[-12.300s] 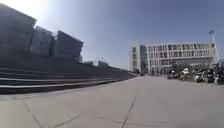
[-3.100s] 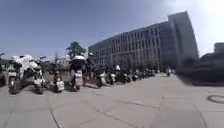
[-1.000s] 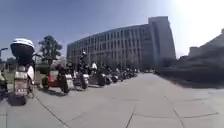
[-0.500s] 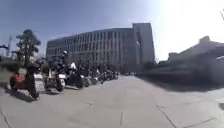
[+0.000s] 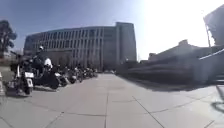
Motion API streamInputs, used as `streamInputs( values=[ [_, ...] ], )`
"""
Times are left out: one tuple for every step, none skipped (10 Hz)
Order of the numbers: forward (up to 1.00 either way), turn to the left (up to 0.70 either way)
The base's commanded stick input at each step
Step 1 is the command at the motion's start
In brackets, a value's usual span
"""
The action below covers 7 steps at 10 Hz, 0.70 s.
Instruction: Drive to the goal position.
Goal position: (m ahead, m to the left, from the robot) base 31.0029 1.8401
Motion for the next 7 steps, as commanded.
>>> streamInputs(
  values=[
    [1.0, 0.03],
    [1.0, 0.03],
    [1.0, 0.03],
    [1.0, 0.03],
    [1.0, 0.11],
    [1.0, 0.37],
    [1.0, 0.28]
  ],
)
